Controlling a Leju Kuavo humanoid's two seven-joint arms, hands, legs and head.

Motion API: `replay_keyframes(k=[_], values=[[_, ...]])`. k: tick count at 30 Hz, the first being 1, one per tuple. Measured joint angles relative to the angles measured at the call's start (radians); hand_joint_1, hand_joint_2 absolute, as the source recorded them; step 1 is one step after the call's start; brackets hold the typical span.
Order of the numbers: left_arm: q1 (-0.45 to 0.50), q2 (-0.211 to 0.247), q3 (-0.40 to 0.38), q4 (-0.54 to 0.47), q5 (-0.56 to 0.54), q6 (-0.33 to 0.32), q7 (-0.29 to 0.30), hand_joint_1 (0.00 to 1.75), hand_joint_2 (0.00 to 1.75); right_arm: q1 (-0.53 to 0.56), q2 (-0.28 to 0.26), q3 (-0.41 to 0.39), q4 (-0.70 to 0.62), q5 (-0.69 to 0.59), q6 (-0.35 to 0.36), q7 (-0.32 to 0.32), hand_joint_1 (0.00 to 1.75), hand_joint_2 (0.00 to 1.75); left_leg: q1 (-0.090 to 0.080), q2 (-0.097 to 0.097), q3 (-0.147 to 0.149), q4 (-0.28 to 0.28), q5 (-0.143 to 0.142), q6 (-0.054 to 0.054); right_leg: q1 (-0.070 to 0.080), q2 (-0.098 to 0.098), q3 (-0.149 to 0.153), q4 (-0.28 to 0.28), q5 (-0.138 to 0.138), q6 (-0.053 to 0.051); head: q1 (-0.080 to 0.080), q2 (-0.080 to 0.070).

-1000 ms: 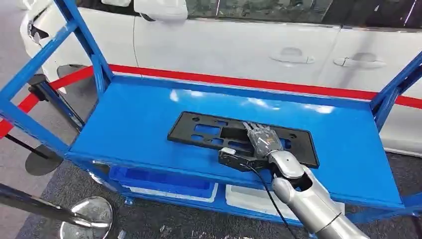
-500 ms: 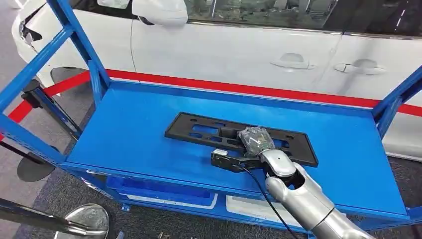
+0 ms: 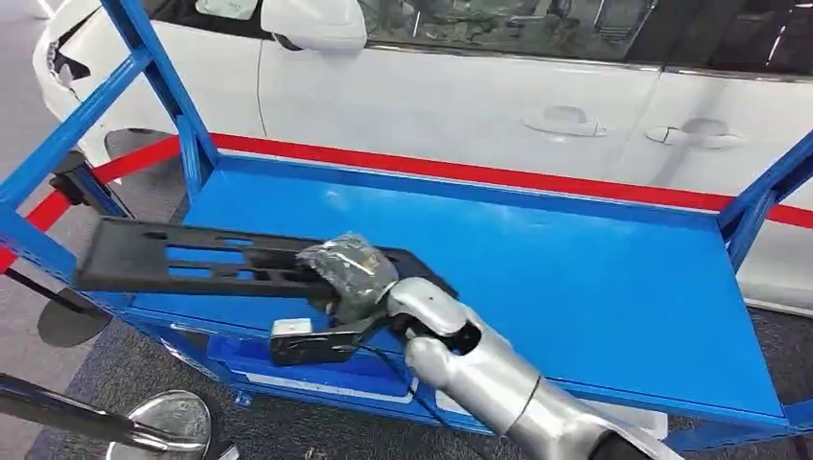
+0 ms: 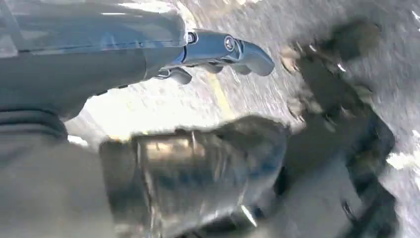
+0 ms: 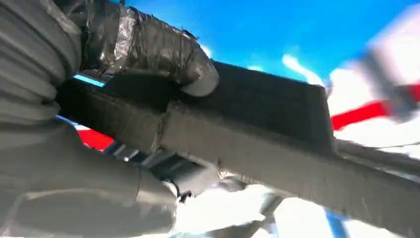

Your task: Take the parts from the cabinet and place them on the table.

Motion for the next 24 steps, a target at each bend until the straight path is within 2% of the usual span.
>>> replay_keyframes(k=[3,8,9,12,13,14,15,17,18,19,20,21,22,23,24], values=[[0.012,0.014,-0.015,0.000,-0.034,0.000,-0.007,0.00,1.75,-0.029,0.042,0.015,0.007,-0.031,-0.016,-0.007,1.75,1.75,0.001,-0.004,0.000,-0.002,0.002,-0.003,0.001,-0.003,0.001,0.000,-0.001,-0.002,0.000,0.000],[0.015,0.019,-0.036,0.000,-0.043,-0.002,-0.017,0.00,1.75,-0.037,0.064,0.017,-0.016,-0.039,-0.051,0.008,1.75,1.75,0.002,-0.001,0.000,-0.002,0.002,-0.005,0.002,0.000,0.001,0.000,0.001,-0.004,0.001,0.000],[0.015,0.023,-0.036,0.000,-0.043,-0.001,-0.018,0.00,1.75,-0.037,0.064,0.017,-0.030,-0.037,-0.058,0.016,1.75,1.75,0.000,-0.001,-0.001,0.004,-0.002,0.001,-0.001,0.001,0.001,-0.003,0.002,-0.001,0.000,0.000],[0.018,0.033,-0.040,0.000,-0.044,0.000,-0.024,0.00,1.75,-0.037,0.063,0.016,-0.069,-0.031,-0.058,0.037,1.75,1.75,-0.001,0.000,0.000,0.003,0.001,0.006,-0.002,0.005,0.002,-0.004,0.007,0.005,0.000,0.000],[0.017,0.034,-0.044,0.000,-0.044,-0.001,-0.025,0.00,1.75,-0.037,0.063,0.015,-0.085,-0.030,-0.057,0.040,1.75,1.75,0.007,0.004,0.006,-0.011,0.009,0.013,0.001,0.007,0.002,-0.004,0.005,0.008,-0.001,0.000],[0.017,0.034,-0.048,0.000,-0.044,-0.001,-0.026,0.00,1.75,-0.037,0.060,0.013,-0.099,-0.026,-0.056,0.043,1.75,1.75,0.012,0.009,0.012,-0.023,0.015,0.014,0.000,0.007,0.001,0.013,-0.014,0.012,0.002,0.000],[0.016,0.035,-0.053,0.000,-0.044,-0.002,-0.027,0.00,1.75,-0.039,0.058,0.011,-0.110,-0.023,-0.056,0.045,1.75,1.75,0.013,0.010,0.013,-0.027,0.018,0.018,-0.001,0.004,-0.018,0.056,-0.049,0.018,0.003,0.000],[0.017,0.035,-0.060,0.000,-0.044,-0.002,-0.027,0.00,1.75,-0.037,0.052,0.007,-0.127,-0.020,-0.056,0.046,1.75,1.75,0.013,0.014,0.010,-0.026,0.018,0.019,-0.010,0.004,-0.089,0.214,-0.130,0.026,0.004,0.000],[0.017,0.035,-0.061,0.000,-0.044,-0.002,-0.027,0.00,1.75,-0.034,0.047,0.007,-0.131,-0.020,-0.056,0.048,1.75,1.75,0.015,0.016,0.008,-0.025,0.019,0.018,-0.015,0.004,-0.120,0.279,-0.150,0.032,0.003,0.000],[0.017,0.035,-0.062,0.000,-0.044,-0.002,-0.027,0.00,1.75,-0.032,0.044,0.006,-0.135,-0.017,-0.056,0.051,1.75,1.75,0.017,0.017,0.005,-0.023,0.020,0.016,-0.020,0.003,-0.131,0.302,-0.145,0.036,0.003,0.000],[0.017,0.035,-0.063,0.000,-0.044,-0.002,-0.027,0.00,1.75,-0.032,0.040,0.006,-0.139,-0.014,-0.058,0.052,1.75,1.75,0.020,0.017,0.001,-0.019,0.021,0.015,-0.025,0.003,-0.121,0.280,-0.117,0.041,0.003,0.000],[0.016,0.035,-0.064,0.000,-0.044,-0.002,-0.027,0.00,1.75,-0.032,0.037,0.005,-0.144,-0.011,-0.059,0.053,1.75,1.75,0.026,0.017,-0.005,-0.013,0.021,0.010,-0.031,0.001,-0.091,0.216,-0.074,0.047,0.003,0.000],[0.016,0.035,-0.065,0.000,-0.044,-0.002,-0.027,0.00,1.75,-0.032,0.035,0.002,-0.151,-0.006,-0.060,0.053,1.75,1.75,0.031,0.017,-0.011,-0.005,0.021,0.003,-0.037,0.000,-0.045,0.125,-0.029,0.053,0.003,0.000],[0.016,0.036,-0.066,0.000,-0.044,-0.002,-0.027,0.00,1.75,-0.033,0.033,0.000,-0.157,-0.003,-0.060,0.053,1.75,1.75,0.034,0.017,-0.018,0.006,0.019,-0.008,-0.044,-0.002,-0.004,0.035,-0.015,0.058,0.005,0.000],[0.016,0.040,-0.067,0.000,-0.044,-0.001,-0.027,0.00,1.75,-0.032,0.032,-0.001,-0.162,-0.003,-0.063,0.053,1.75,1.75,0.031,0.015,-0.026,0.009,0.022,-0.019,-0.029,0.006,-0.006,0.045,-0.016,0.051,0.005,0.000]])
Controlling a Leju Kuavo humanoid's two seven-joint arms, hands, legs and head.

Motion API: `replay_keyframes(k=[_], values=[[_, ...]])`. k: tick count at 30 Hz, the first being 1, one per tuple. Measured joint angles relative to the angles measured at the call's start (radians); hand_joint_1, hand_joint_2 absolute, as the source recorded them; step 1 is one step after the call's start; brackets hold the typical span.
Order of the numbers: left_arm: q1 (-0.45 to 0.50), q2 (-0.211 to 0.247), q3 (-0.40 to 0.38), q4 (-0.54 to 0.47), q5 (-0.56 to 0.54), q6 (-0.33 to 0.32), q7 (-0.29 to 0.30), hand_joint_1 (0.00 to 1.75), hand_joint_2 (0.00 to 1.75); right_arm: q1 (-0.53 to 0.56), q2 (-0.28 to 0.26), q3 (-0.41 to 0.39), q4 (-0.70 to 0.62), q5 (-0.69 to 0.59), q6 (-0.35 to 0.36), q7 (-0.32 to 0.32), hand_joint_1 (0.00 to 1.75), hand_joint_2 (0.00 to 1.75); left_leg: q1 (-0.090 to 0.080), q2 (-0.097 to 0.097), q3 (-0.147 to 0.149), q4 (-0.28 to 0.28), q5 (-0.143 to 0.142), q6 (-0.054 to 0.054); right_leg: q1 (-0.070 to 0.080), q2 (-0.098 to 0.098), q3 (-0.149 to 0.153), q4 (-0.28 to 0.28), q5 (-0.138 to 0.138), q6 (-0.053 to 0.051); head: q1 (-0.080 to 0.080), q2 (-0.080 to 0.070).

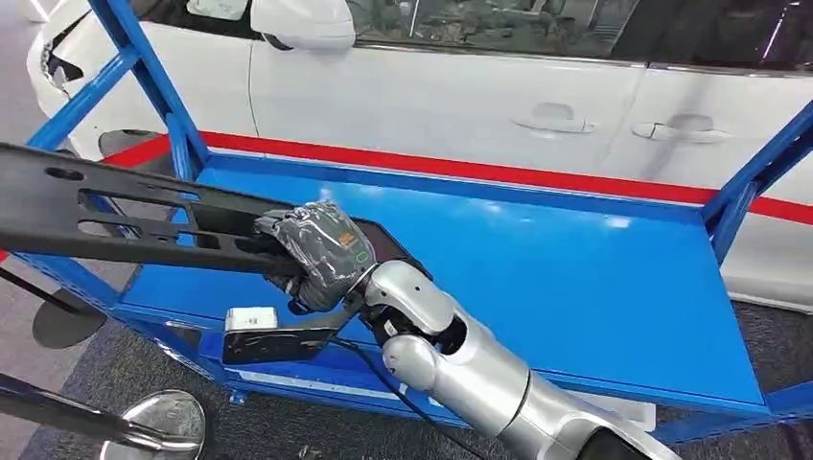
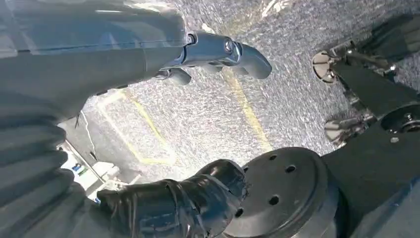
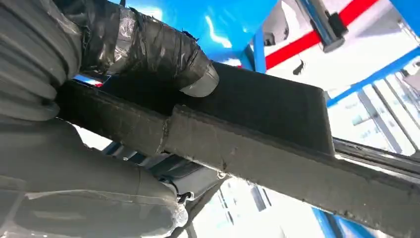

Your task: Take the parts from the cabinet and place them on the table.

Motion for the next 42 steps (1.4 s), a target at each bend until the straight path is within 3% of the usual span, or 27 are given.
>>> replay_keyframes(k=[1,7,8,9,10,11,12,14,16,17,20,21,23,25,26,28,30,31,32,33,34,36,37,38,40,41,42], values=[[-0.001,0.000,0.000,0.000,0.000,-0.001,0.000,0.00,1.75,0.000,-0.002,-0.001,-0.005,0.001,0.000,0.000,1.75,1.75,0.000,0.000,-0.001,0.003,0.001,-0.006,0.002,0.004,-0.010,0.005,0.012,-0.012,-0.002,0.000],[0.000,0.000,0.000,0.000,0.000,-0.002,0.000,0.00,1.75,0.000,-0.003,-0.002,-0.006,0.002,0.000,0.000,1.75,1.75,-0.001,0.000,-0.001,0.003,0.002,-0.007,0.001,0.004,-0.011,0.005,0.012,-0.013,0.000,0.000],[0.002,0.000,0.000,0.000,0.000,-0.002,0.000,0.00,1.75,0.000,-0.005,-0.006,-0.013,0.002,-0.001,0.001,1.75,1.75,0.003,-0.001,-0.004,-0.005,0.020,-0.029,0.004,0.007,-0.024,0.004,0.014,-0.034,-0.003,0.000],[0.003,0.000,-0.001,0.000,0.000,-0.002,0.000,0.00,1.75,0.000,-0.005,-0.007,-0.015,0.002,-0.001,0.001,1.75,1.75,0.006,-0.001,-0.008,-0.009,0.024,-0.036,0.001,0.006,-0.029,-0.002,0.023,-0.045,-0.003,0.000],[0.003,0.001,-0.001,0.000,0.000,-0.002,0.000,0.00,1.75,-0.001,-0.005,-0.008,-0.024,0.002,-0.002,0.001,1.75,1.75,0.007,-0.001,-0.065,0.145,-0.129,-0.038,0.004,0.005,-0.057,-0.007,0.053,-0.077,-0.014,0.000],[0.002,0.003,-0.002,0.000,0.000,-0.002,0.000,0.00,1.75,0.001,-0.011,-0.008,-0.025,0.002,-0.002,0.001,1.75,1.75,0.001,-0.001,-0.076,0.288,-0.181,-0.033,0.019,0.005,-0.096,-0.004,0.079,-0.083,-0.015,0.000],[0.002,0.003,-0.002,0.000,0.000,-0.002,0.000,0.00,1.75,0.001,-0.013,-0.008,-0.025,0.002,-0.002,0.001,1.75,1.75,-0.002,-0.001,-0.041,0.250,-0.154,-0.027,0.022,0.006,-0.107,-0.002,0.086,-0.083,-0.016,0.000],[0.000,0.003,-0.002,0.000,0.000,-0.002,0.000,0.00,1.75,0.001,-0.013,-0.010,-0.027,0.002,-0.002,0.001,1.75,1.75,-0.011,-0.003,0.075,0.099,-0.102,-0.009,0.027,0.008,-0.124,0.001,0.100,-0.083,-0.016,0.000],[-0.005,0.009,-0.002,0.000,0.000,-0.002,0.000,0.00,1.75,0.001,-0.013,-0.011,-0.032,0.002,-0.002,0.001,1.75,1.75,-0.016,-0.003,0.118,0.017,-0.137,0.005,0.026,0.007,-0.128,0.000,0.107,-0.079,-0.014,0.000],[-0.006,0.008,-0.002,0.000,0.000,-0.002,0.000,0.00,1.75,0.000,-0.014,-0.015,-0.035,0.002,-0.002,0.001,1.75,1.75,-0.022,-0.004,0.138,-0.005,-0.135,0.000,0.029,0.006,-0.130,-0.001,0.112,-0.074,-0.013,0.000],[-0.005,0.011,-0.002,0.000,0.000,-0.002,0.001,0.00,1.75,0.000,-0.014,-0.019,-0.041,0.002,-0.003,0.000,1.75,1.75,-0.032,-0.007,0.125,-0.008,-0.116,0.014,0.022,0.005,-0.126,-0.012,0.133,-0.056,-0.019,0.000],[-0.005,0.010,-0.002,0.000,0.000,-0.002,0.002,0.00,1.75,0.001,-0.016,-0.021,-0.042,0.002,-0.003,0.001,1.75,1.75,-0.019,-0.003,0.123,-0.026,-0.098,0.020,0.028,0.007,-0.130,-0.010,0.133,-0.049,-0.019,0.000],[-0.007,0.010,-0.002,0.000,0.000,-0.002,0.003,0.00,1.75,0.001,-0.019,-0.024,-0.044,0.002,-0.003,0.001,1.75,1.75,-0.018,0.005,0.112,-0.032,-0.075,0.030,0.023,0.004,-0.150,0.055,0.039,-0.036,-0.012,0.000],[-0.006,0.010,-0.002,0.000,0.000,-0.002,0.004,0.00,1.75,0.004,-0.022,-0.026,-0.047,0.003,-0.005,0.001,1.75,1.75,-0.019,0.008,0.086,-0.028,-0.057,0.036,0.018,0.002,-0.186,0.198,-0.065,-0.028,-0.010,0.000],[-0.006,0.010,-0.002,0.000,0.001,-0.002,0.005,0.00,1.75,0.006,-0.025,-0.026,-0.048,0.006,-0.007,0.002,1.75,1.75,-0.018,0.008,0.071,-0.025,-0.048,0.035,0.014,0.002,-0.196,0.256,-0.084,-0.023,-0.010,0.000],[-0.005,0.010,0.003,0.000,0.023,0.008,0.025,0.00,1.75,0.014,-0.035,-0.030,-0.059,0.016,-0.010,0.028,1.75,1.75,-0.014,0.009,0.045,-0.018,-0.034,0.030,0.008,0.000,-0.165,0.258,-0.045,-0.017,-0.010,0.000],[-0.004,0.008,0.022,0.000,0.088,0.057,0.066,0.00,1.75,0.023,-0.065,-0.042,-0.092,0.036,-0.007,0.099,1.75,1.75,-0.008,0.008,0.018,-0.001,-0.025,0.021,0.002,-0.003,-0.064,0.123,0.017,-0.011,-0.011,0.000],[-0.003,0.002,0.035,0.000,0.133,0.093,0.081,0.00,1.75,0.031,-0.086,-0.050,-0.120,0.041,0.001,0.137,1.75,1.75,-0.007,0.007,0.007,0.011,-0.022,0.017,-0.001,-0.007,-0.015,0.044,0.005,-0.008,-0.010,0.000],[0.001,-0.006,0.050,0.000,0.190,0.141,0.095,0.00,1.75,0.044,-0.124,-0.069,-0.166,0.043,0.016,0.182,1.75,1.75,-0.012,0.003,-0.005,0.019,-0.020,0.011,0.011,-0.009,0.008,-0.001,-0.018,-0.010,-0.008,0.000],[0.005,-0.024,0.068,0.001,0.244,0.194,0.104,0.00,1.75,0.066,-0.161,-0.093,-0.216,0.043,0.036,0.214,1.75,1.75,-0.011,0.001,-0.005,0.021,-0.011,0.004,0.009,-0.006,-0.006,0.007,-0.008,-0.025,-0.012,0.000],[0.009,-0.038,0.085,0.002,0.276,0.223,0.108,0.00,1.75,0.087,-0.206,-0.122,-0.264,0.045,0.060,0.231,1.75,1.75,-0.011,-0.001,-0.007,0.020,-0.004,-0.002,0.008,-0.004,-0.008,0.004,-0.007,-0.029,-0.008,0.000],[0.018,-0.048,0.100,0.002,0.286,0.234,0.111,0.00,1.75,0.129,-0.259,-0.167,-0.334,0.055,0.092,0.250,1.75,1.75,-0.009,-0.001,-0.013,0.011,0.012,-0.015,0.009,-0.002,-0.018,-0.002,0.013,-0.051,-0.007,0.000],[0.019,-0.053,0.107,0.002,0.285,0.232,0.113,0.00,1.75,0.137,-0.277,-0.185,-0.366,0.063,0.103,0.255,1.75,1.75,-0.003,0.001,-0.020,0.023,-0.014,-0.019,0.005,-0.002,-0.027,-0.006,0.027,-0.060,-0.008,0.000],[0.019,-0.058,0.109,0.002,0.279,0.222,0.114,0.00,1.75,0.140,-0.285,-0.194,-0.389,0.068,0.106,0.256,1.75,1.75,-0.004,0.001,-0.040,0.061,-0.070,-0.020,0.004,0.003,-0.040,-0.007,0.038,-0.069,-0.010,0.000],[0.015,-0.062,0.109,0.003,0.250,0.193,0.110,0.00,1.75,0.140,-0.293,-0.200,-0.421,0.076,0.107,0.248,1.75,1.75,-0.004,0.000,-0.077,0.205,-0.178,-0.024,0.007,0.007,-0.064,-0.007,0.058,-0.075,-0.013,0.000],[0.013,-0.056,0.109,0.003,0.210,0.160,0.101,0.00,1.75,0.140,-0.295,-0.200,-0.429,0.079,0.104,0.230,1.75,1.75,-0.004,0.000,-0.091,0.275,-0.208,-0.026,0.010,0.007,-0.078,-0.007,0.068,-0.077,-0.014,0.000],[0.010,-0.046,0.109,0.003,0.170,0.134,0.091,0.00,1.75,0.139,-0.292,-0.199,-0.429,0.079,0.100,0.211,1.75,1.75,-0.004,0.000,-0.090,0.311,-0.207,-0.027,0.013,0.006,-0.092,-0.005,0.078,-0.077,-0.015,0.000]])
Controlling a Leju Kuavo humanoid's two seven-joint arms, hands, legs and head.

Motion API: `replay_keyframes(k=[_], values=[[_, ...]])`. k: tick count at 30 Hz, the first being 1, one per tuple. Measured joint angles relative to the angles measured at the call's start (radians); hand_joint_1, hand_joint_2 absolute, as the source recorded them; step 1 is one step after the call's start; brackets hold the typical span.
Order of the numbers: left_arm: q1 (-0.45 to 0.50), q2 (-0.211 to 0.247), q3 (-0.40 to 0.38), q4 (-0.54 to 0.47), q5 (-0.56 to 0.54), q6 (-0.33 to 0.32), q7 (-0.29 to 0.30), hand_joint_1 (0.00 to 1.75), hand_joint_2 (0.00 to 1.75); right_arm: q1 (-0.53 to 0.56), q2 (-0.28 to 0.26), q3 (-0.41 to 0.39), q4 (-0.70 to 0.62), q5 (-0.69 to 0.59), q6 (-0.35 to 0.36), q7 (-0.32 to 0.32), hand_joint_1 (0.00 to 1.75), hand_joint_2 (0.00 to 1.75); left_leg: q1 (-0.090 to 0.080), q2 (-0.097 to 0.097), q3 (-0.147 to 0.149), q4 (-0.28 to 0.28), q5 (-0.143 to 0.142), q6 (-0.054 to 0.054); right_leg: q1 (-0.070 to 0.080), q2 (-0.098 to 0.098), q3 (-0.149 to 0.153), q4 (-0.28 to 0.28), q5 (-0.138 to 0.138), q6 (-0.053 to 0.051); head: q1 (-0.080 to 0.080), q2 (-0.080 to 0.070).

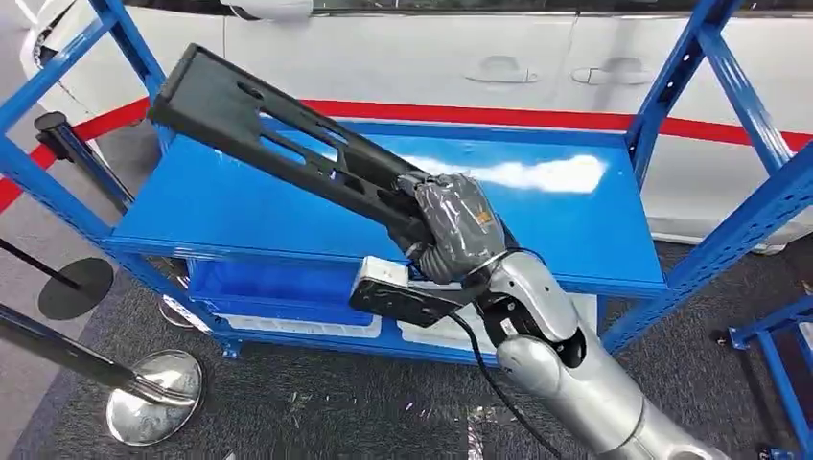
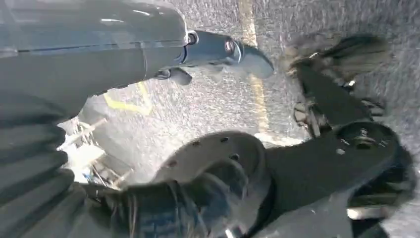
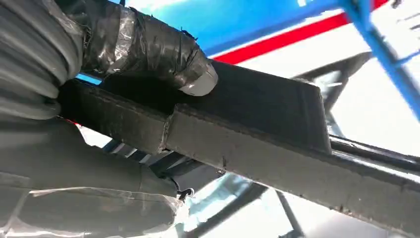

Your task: Take the parts from the cabinet and place them on the table.

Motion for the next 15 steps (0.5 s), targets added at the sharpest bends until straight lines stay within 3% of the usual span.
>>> replay_keyframes(k=[1,2,3,4,5,6,7,8,9,10,12,13,14,15], values=[[-0.003,0.014,-0.001,0.000,-0.045,-0.054,-0.017,0.00,1.75,-0.002,0.012,0.005,0.004,0.003,-0.010,-0.035,1.75,1.75,0.000,0.000,0.018,-0.003,0.022,0.002,0.002,0.000,-0.015,0.001,0.010,0.000,0.001,0.000],[-0.007,0.024,-0.002,0.000,-0.079,-0.092,-0.029,0.00,1.75,-0.009,0.028,0.013,0.012,0.007,-0.025,-0.061,1.75,1.75,-0.003,0.000,0.056,-0.044,0.060,0.006,0.003,0.000,-0.032,0.004,0.020,0.000,0.000,0.000],[-0.011,0.034,-0.003,0.000,-0.108,-0.114,-0.037,0.00,1.75,-0.021,0.049,0.025,0.025,0.012,-0.046,-0.084,1.75,1.75,-0.007,-0.001,0.112,-0.118,0.093,0.013,0.005,0.001,-0.047,0.006,0.031,0.001,-0.001,0.000],[-0.017,0.042,-0.003,0.000,-0.122,-0.125,-0.039,0.00,1.75,-0.032,0.067,0.033,0.034,0.020,-0.066,-0.094,1.75,1.75,-0.012,-0.002,0.181,-0.210,0.102,0.025,0.006,0.002,-0.057,0.006,0.042,0.002,-0.002,0.000],[-0.023,0.050,-0.003,0.000,-0.128,-0.125,-0.041,0.00,1.75,-0.037,0.079,0.037,0.037,0.029,-0.080,-0.094,1.75,1.75,-0.019,-0.001,0.232,-0.296,0.057,0.037,0.007,-0.001,-0.062,0.006,0.049,0.007,-0.001,0.000],[-0.025,0.051,-0.003,0.000,-0.136,-0.124,-0.041,0.00,1.75,-0.040,0.080,0.038,0.040,0.037,-0.090,-0.091,1.75,1.75,-0.020,-0.003,0.246,-0.317,0.061,0.033,0.005,-0.008,-0.057,0.000,0.057,0.013,0.004,0.000],[-0.025,0.051,-0.003,0.000,-0.138,-0.122,-0.041,0.00,1.75,-0.041,0.080,0.039,0.042,0.042,-0.093,-0.087,1.75,1.75,-0.025,-0.005,0.239,-0.316,0.072,0.035,0.004,-0.014,-0.051,-0.005,0.063,0.018,0.003,0.000],[-0.024,0.055,-0.003,0.000,-0.142,-0.120,-0.041,0.00,1.75,-0.043,0.080,0.041,0.045,0.050,-0.094,-0.082,1.75,1.75,-0.029,-0.007,0.235,-0.322,0.075,0.042,0.000,-0.018,-0.049,-0.012,0.074,0.026,-0.004,0.000],[-0.022,0.058,-0.003,0.000,-0.147,-0.117,-0.041,0.00,1.75,-0.043,0.082,0.042,0.047,0.056,-0.094,-0.077,1.75,1.75,-0.029,-0.007,0.228,-0.330,0.090,0.049,0.002,-0.018,-0.050,-0.021,0.086,0.032,-0.001,0.000],[-0.021,0.058,-0.004,0.000,-0.152,-0.118,-0.041,0.00,1.75,-0.043,0.081,0.042,0.049,0.062,-0.094,-0.076,1.75,1.75,-0.015,-0.001,0.229,-0.342,0.110,0.055,0.002,-0.019,-0.056,-0.006,0.069,0.037,-0.001,0.000],[-0.023,0.058,-0.004,0.000,-0.163,-0.122,-0.049,0.00,1.75,-0.045,0.082,0.042,0.051,0.082,-0.094,-0.080,1.75,1.75,-0.017,0.004,0.204,-0.345,0.136,0.073,-0.001,-0.015,-0.085,0.071,-0.047,0.043,0.006,0.000],[-0.022,0.058,-0.005,0.000,-0.166,-0.122,-0.053,0.00,1.75,-0.045,0.082,0.042,0.054,0.091,-0.094,-0.083,1.75,1.75,-0.017,0.004,0.184,-0.344,0.150,0.072,-0.002,-0.015,-0.106,0.161,-0.117,0.048,0.007,0.000],[-0.022,0.058,-0.005,0.000,-0.168,-0.123,-0.053,0.00,1.75,-0.045,0.082,0.043,0.057,0.094,-0.094,-0.085,1.75,1.75,-0.017,0.004,0.166,-0.343,0.162,0.072,-0.003,-0.015,-0.119,0.232,-0.151,0.052,0.007,0.000],[-0.022,0.058,-0.005,0.000,-0.169,-0.123,-0.054,0.00,1.75,-0.045,0.082,0.043,0.059,0.096,-0.094,-0.086,1.75,1.75,-0.016,0.004,0.151,-0.340,0.173,0.070,-0.004,-0.015,-0.123,0.277,-0.153,0.055,0.008,0.000]])
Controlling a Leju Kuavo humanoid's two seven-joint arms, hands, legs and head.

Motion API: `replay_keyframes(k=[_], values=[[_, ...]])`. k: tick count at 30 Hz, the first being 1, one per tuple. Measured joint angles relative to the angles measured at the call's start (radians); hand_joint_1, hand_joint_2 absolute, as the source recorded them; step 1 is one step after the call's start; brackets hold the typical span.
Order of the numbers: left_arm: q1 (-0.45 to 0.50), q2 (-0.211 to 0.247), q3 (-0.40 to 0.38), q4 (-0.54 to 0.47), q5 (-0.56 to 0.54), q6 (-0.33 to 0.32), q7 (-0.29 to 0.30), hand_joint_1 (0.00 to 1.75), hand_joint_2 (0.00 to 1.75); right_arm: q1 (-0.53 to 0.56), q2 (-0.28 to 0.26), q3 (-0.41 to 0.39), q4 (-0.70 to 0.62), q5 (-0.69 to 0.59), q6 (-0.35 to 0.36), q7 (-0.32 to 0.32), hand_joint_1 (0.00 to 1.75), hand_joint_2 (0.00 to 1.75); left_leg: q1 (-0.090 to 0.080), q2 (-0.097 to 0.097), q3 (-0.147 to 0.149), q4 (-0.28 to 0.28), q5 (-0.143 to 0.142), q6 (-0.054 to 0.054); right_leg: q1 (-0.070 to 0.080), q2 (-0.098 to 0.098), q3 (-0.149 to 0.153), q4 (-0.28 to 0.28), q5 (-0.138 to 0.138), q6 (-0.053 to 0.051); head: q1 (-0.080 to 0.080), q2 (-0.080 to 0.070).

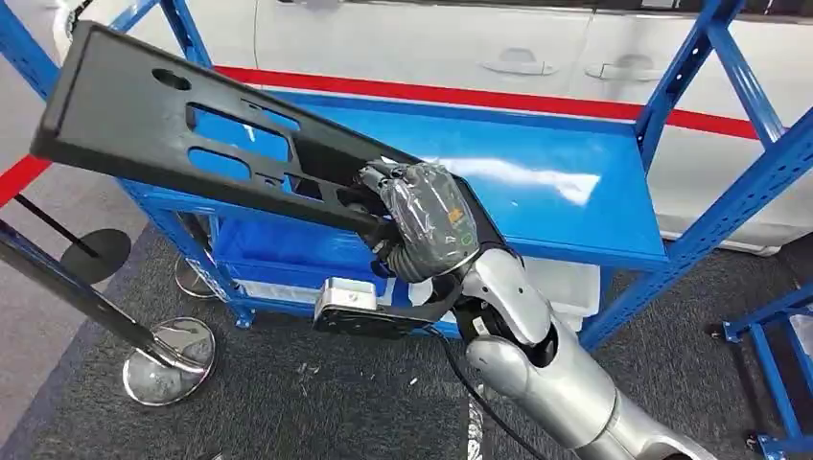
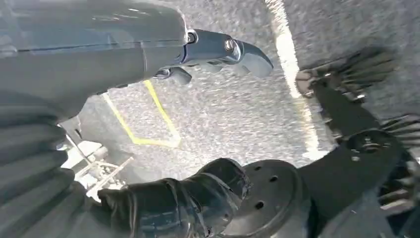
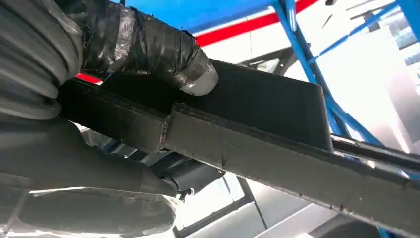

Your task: Take the parts from the cabinet and place them on the table.

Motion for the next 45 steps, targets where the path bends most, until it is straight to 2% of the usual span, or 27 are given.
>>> replay_keyframes(k=[1,3,4,5,6,9,10,12,14,15,17,19,20,25,27,29,30,31,34,35,36,37,40,41,42,44,45], values=[[0.000,0.000,0.000,0.000,0.000,-0.001,-0.003,0.00,1.75,0.000,0.001,0.000,0.003,0.000,0.000,-0.005,1.75,1.75,0.002,0.000,-0.022,0.004,0.013,-0.004,-0.003,0.000,0.013,0.018,0.030,0.004,0.000,0.000],[0.001,0.000,-0.007,0.000,0.000,-0.008,-0.011,0.00,1.75,-0.003,0.006,0.002,0.011,-0.003,-0.001,-0.019,1.75,1.75,0.008,0.000,-0.058,0.016,0.031,-0.014,-0.009,0.000,0.094,-0.063,0.102,0.010,-0.001,0.000],[0.001,-0.001,-0.013,0.000,0.000,-0.009,-0.016,0.00,1.75,-0.009,0.013,0.005,0.017,-0.007,-0.003,-0.028,1.75,1.75,0.011,0.000,-0.073,0.025,0.037,-0.021,-0.012,0.000,0.154,-0.140,0.110,0.011,0.000,0.000],[0.001,0.000,-0.020,0.000,-0.001,-0.010,-0.018,0.00,1.75,-0.020,0.022,0.008,0.024,-0.012,-0.003,-0.039,1.75,1.75,0.009,0.001,-0.090,0.035,0.042,-0.028,-0.013,0.000,0.215,-0.228,0.072,0.012,0.000,0.000],[0.001,-0.001,-0.024,0.000,-0.001,-0.010,-0.019,0.00,1.75,-0.027,0.038,0.010,0.030,-0.018,-0.005,-0.048,1.75,1.75,0.010,0.004,-0.096,0.039,0.049,-0.037,0.001,0.006,0.239,-0.293,0.049,0.001,-0.003,0.000],[0.004,-0.003,-0.027,0.000,-0.001,-0.011,-0.023,0.00,1.75,-0.040,0.053,0.011,0.050,-0.029,-0.016,-0.059,1.75,1.75,0.014,0.002,-0.096,0.013,0.090,-0.056,0.009,0.005,0.221,-0.294,0.082,-0.018,-0.004,0.000],[0.006,-0.004,-0.031,0.000,-0.002,-0.011,-0.023,0.00,1.75,-0.040,0.058,0.011,0.058,-0.033,-0.018,-0.059,1.75,1.75,0.019,0.000,-0.103,0.007,0.083,-0.060,-0.006,0.000,0.220,-0.310,0.097,-0.033,-0.002,0.000],[0.009,-0.006,-0.035,0.000,-0.002,-0.010,-0.023,0.00,1.75,-0.043,0.068,0.011,0.071,-0.035,-0.019,-0.060,1.75,1.75,0.018,-0.001,-0.128,0.078,-0.009,-0.067,-0.005,-0.001,0.205,-0.313,0.115,-0.047,-0.010,0.000],[0.009,-0.006,-0.042,0.000,-0.002,-0.008,-0.023,0.00,1.75,-0.046,0.077,0.011,0.083,-0.041,-0.022,-0.065,1.75,1.75,0.019,-0.002,-0.172,0.237,-0.108,-0.074,-0.005,-0.002,0.184,-0.314,0.133,-0.049,-0.018,0.000],[0.009,-0.008,-0.043,0.000,-0.002,-0.008,-0.023,0.00,1.75,-0.046,0.081,0.012,0.088,-0.044,-0.024,-0.068,1.75,1.75,0.019,-0.001,-0.184,0.295,-0.121,-0.077,-0.005,-0.002,0.171,-0.313,0.141,-0.049,-0.018,0.000],[0.010,-0.010,-0.049,0.000,-0.002,-0.006,-0.024,0.00,1.75,-0.045,0.086,0.012,0.100,-0.050,-0.026,-0.076,1.75,1.75,0.022,-0.001,-0.140,0.276,-0.080,-0.082,-0.008,-0.003,0.153,-0.307,0.152,-0.043,-0.018,0.000],[0.010,-0.011,-0.050,0.000,-0.002,-0.004,-0.026,0.00,1.75,-0.046,0.093,0.012,0.108,-0.051,-0.027,-0.080,1.75,1.75,0.027,-0.001,-0.023,0.117,-0.022,-0.088,-0.015,-0.002,0.137,-0.292,0.155,-0.038,-0.018,0.000],[0.007,-0.013,-0.050,0.000,-0.002,-0.002,-0.026,0.00,1.75,-0.046,0.097,0.012,0.111,-0.051,-0.029,-0.082,1.75,1.75,0.027,-0.006,0.011,0.050,-0.055,-0.095,-0.015,-0.002,0.129,-0.286,0.156,-0.033,-0.021,0.000],[0.008,-0.017,-0.057,0.000,-0.002,-0.001,-0.026,0.00,1.75,-0.048,0.105,0.012,0.124,-0.052,-0.030,-0.084,1.75,1.75,0.018,-0.013,0.004,0.040,-0.034,-0.049,-0.008,0.003,0.115,-0.282,0.178,0.002,-0.023,0.000],[0.006,-0.018,-0.059,0.000,-0.002,-0.001,-0.026,0.00,1.75,-0.050,0.105,0.012,0.128,-0.053,-0.030,-0.084,1.75,1.75,0.016,-0.010,-0.013,0.038,-0.017,-0.023,-0.008,0.001,0.091,-0.216,0.093,0.003,-0.015,0.000],[0.006,-0.019,-0.063,0.000,-0.002,0.000,-0.026,0.00,1.75,-0.050,0.105,0.013,0.132,-0.054,-0.030,-0.084,1.75,1.75,0.010,-0.008,-0.039,0.038,0.003,-0.008,-0.005,0.001,0.046,-0.060,-0.013,0.003,-0.011,0.000],[0.006,-0.019,-0.068,0.000,-0.002,0.000,-0.026,0.00,1.75,-0.050,0.105,0.013,0.134,-0.053,-0.031,-0.084,1.75,1.75,0.005,-0.008,-0.055,0.038,0.015,-0.005,-0.002,0.001,0.032,0.009,-0.042,0.002,-0.011,0.000],[0.006,-0.019,-0.071,0.000,-0.002,0.000,-0.026,0.00,1.75,-0.050,0.105,0.013,0.137,-0.054,-0.031,-0.084,1.75,1.75,0.000,-0.008,-0.068,0.039,0.025,-0.003,0.000,0.001,0.037,0.032,-0.035,-0.003,-0.011,0.000],[0.006,-0.019,-0.074,0.000,-0.002,0.000,-0.026,0.00,1.75,-0.051,0.106,0.013,0.143,-0.056,-0.031,-0.083,1.75,1.75,-0.017,-0.011,-0.108,0.039,0.060,0.000,0.022,0.001,0.164,-0.110,0.062,-0.040,-0.012,0.000],[0.006,-0.020,-0.074,0.000,-0.002,0.000,-0.026,0.00,1.75,-0.053,0.108,0.013,0.143,-0.058,-0.031,-0.083,1.75,1.75,-0.017,-0.011,-0.115,0.039,0.070,0.000,0.032,0.002,0.225,-0.191,0.067,-0.058,-0.012,0.000],[0.007,-0.023,-0.075,0.000,-0.002,0.000,-0.026,0.00,1.75,-0.056,0.109,0.013,0.143,-0.059,-0.031,-0.084,1.75,1.75,-0.019,-0.011,-0.122,0.039,0.078,-0.004,0.043,-0.002,0.280,-0.279,0.029,-0.075,-0.013,0.000],[0.008,-0.024,-0.076,0.001,-0.002,0.000,-0.026,0.00,1.75,-0.057,0.115,0.013,0.143,-0.061,-0.031,-0.084,1.75,1.75,-0.016,-0.007,-0.122,0.031,0.093,-0.007,0.040,-0.008,0.289,-0.307,0.033,-0.059,-0.016,0.000],[0.009,-0.023,-0.077,0.002,-0.002,-0.001,-0.027,0.00,1.75,-0.066,0.117,0.013,0.146,-0.063,-0.031,-0.085,1.75,1.75,-0.017,-0.009,-0.123,-0.003,0.142,-0.024,0.040,-0.006,0.259,-0.333,0.078,-0.062,-0.003,0.000],[0.010,-0.024,-0.077,0.002,-0.002,-0.003,-0.027,0.00,1.75,-0.066,0.117,0.013,0.150,-0.063,-0.030,-0.085,1.75,1.75,-0.011,-0.011,-0.127,-0.003,0.122,-0.028,0.029,-0.012,0.257,-0.344,0.099,-0.062,0.000,0.000],[0.012,-0.025,-0.077,0.002,-0.002,-0.005,-0.027,0.00,1.75,-0.066,0.119,0.013,0.152,-0.064,-0.030,-0.087,1.75,1.75,-0.011,-0.012,-0.146,0.024,0.060,-0.038,0.027,-0.011,0.246,-0.347,0.114,-0.067,0.000,0.000],[0.013,-0.024,-0.077,0.002,-0.002,-0.005,-0.027,0.00,1.75,-0.066,0.120,0.013,0.154,-0.069,-0.031,-0.088,1.75,1.75,-0.002,-0.012,-0.180,0.167,-0.074,-0.052,0.021,-0.010,0.212,-0.346,0.145,-0.068,-0.006,0.000],[0.012,-0.023,-0.077,0.002,-0.002,-0.005,-0.027,0.00,1.75,-0.066,0.120,0.013,0.156,-0.069,-0.031,-0.088,1.75,1.75,0.001,-0.012,-0.191,0.245,-0.103,-0.060,0.019,-0.010,0.192,-0.344,0.159,-0.066,-0.007,0.000]])
